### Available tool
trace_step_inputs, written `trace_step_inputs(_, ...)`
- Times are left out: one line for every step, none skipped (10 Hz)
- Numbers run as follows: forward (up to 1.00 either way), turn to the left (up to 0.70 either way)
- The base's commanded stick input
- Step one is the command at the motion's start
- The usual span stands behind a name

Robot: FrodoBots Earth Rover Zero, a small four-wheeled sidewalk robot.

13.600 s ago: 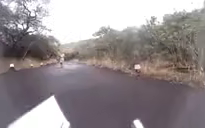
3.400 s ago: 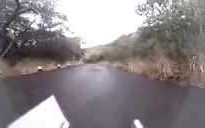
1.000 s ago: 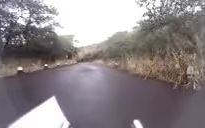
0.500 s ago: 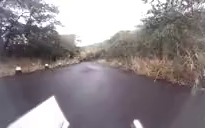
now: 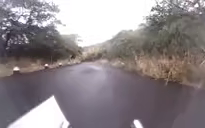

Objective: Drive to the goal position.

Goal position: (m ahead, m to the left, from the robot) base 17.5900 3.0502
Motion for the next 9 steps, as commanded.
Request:
trace_step_inputs(1.00,0.00)
trace_step_inputs(1.00,0.00)
trace_step_inputs(1.00,-0.13)
trace_step_inputs(1.00,-0.34)
trace_step_inputs(1.00,-0.40)
trace_step_inputs(1.00,-0.40)
trace_step_inputs(1.00,-0.40)
trace_step_inputs(1.00,-0.28)
trace_step_inputs(1.00,0.00)
